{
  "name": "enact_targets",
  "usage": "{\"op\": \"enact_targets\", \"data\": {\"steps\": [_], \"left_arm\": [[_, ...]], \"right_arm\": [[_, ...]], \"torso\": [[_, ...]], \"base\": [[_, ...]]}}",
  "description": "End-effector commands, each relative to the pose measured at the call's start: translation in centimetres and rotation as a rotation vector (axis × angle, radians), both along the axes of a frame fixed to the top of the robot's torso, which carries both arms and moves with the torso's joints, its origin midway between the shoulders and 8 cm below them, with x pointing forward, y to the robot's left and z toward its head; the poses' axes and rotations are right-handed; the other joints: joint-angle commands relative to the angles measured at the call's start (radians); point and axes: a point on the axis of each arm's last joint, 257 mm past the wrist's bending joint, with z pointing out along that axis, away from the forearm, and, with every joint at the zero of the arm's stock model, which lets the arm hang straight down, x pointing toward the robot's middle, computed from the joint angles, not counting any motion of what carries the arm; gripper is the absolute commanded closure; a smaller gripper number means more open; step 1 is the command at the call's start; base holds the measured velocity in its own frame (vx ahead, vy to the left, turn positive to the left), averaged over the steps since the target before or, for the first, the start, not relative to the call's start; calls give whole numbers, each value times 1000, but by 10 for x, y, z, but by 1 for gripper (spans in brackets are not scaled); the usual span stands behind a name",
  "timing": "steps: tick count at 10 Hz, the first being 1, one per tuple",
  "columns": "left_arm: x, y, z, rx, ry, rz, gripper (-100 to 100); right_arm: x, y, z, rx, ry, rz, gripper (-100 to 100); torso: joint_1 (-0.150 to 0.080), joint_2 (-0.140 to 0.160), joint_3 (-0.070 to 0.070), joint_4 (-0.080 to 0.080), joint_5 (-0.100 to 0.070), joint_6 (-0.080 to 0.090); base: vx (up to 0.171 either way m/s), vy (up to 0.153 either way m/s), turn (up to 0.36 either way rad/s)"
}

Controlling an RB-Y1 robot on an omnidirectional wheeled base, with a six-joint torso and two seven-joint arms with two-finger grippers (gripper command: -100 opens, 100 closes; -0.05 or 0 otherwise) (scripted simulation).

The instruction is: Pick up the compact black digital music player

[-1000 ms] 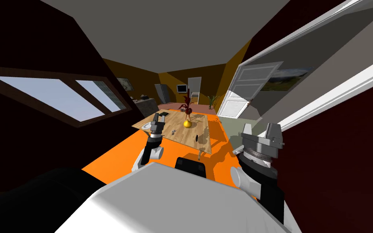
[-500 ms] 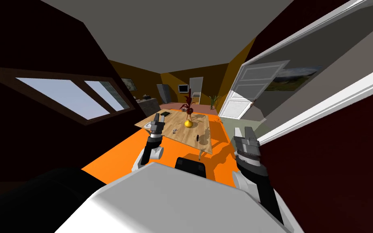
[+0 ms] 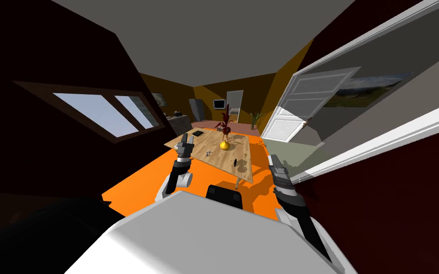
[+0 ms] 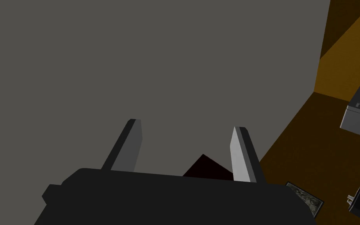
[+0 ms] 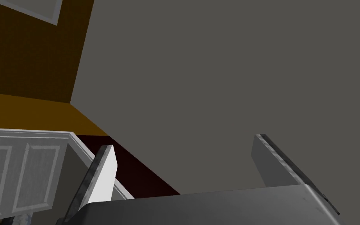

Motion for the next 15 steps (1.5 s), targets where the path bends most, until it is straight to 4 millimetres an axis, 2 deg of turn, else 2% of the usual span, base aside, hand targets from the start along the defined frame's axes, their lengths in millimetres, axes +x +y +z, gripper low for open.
{"op": "enact_targets", "data": {"steps": [1,2,3,4,5,6,7,8,9,11,12,13,14,15], "left_arm": [[0,0,0,0,0,0,0],[0,0,0,0,0,0,0],[0,0,0,0,0,0,0],[0,0,0,0,0,0,0],[0,0,0,0,0,0,0],[0,0,0,0,0,0,0],[0,0,0,0,0,0,0],[0,0,0,0,0,0,0],[0,0,0,0,0,0,0],[0,0,0,0,0,0,0],[0,0,0,0,0,0,0],[0,0,0,0,0,0,0],[0,0,0,0,0,0,0],[0,0,0,0,0,0,0]], "right_arm": [[0,4,-28,-75,56,14,-100],[1,3,-30,-75,61,13,-100],[-1,10,-46,-141,89,32,-100],[0,6,-56,-141,111,26,-100],[-2,11,-76,-211,143,45,-100],[-2,8,-84,-212,162,40,-100],[-6,12,-107,-286,198,62,-100],[-6,9,-114,-287,215,58,-100],[-12,14,-131,-364,237,85,-100],[-13,8,-144,-366,267,78,-100],[-20,11,-165,-447,296,107,-100],[-22,6,-175,-449,320,101,-100],[-30,9,-193,-532,339,135,-100],[-33,1,-206,-536,372,128,-100]], "torso": [[0,0,0,0,0,0],[0,0,0,0,0,0],[0,0,0,0,0,0],[0,0,0,0,0,0],[0,0,0,0,0,0],[1,0,0,0,0,-1],[0,0,0,0,0,0],[1,0,0,0,0,-1],[1,0,0,0,0,0],[1,0,0,0,0,0],[0,0,0,0,0,0],[1,0,0,0,0,-1],[1,0,0,0,0,0],[2,0,0,0,0,-1]], "base": [[-10,31,143],[-9,20,76],[-11,30,145],[-8,25,100],[-12,32,214],[-8,24,80],[-8,44,200],[-10,36,92],[-19,51,227],[-4,27,39],[-8,40,248],[-10,36,129],[-10,67,276],[-5,51,117]]}}
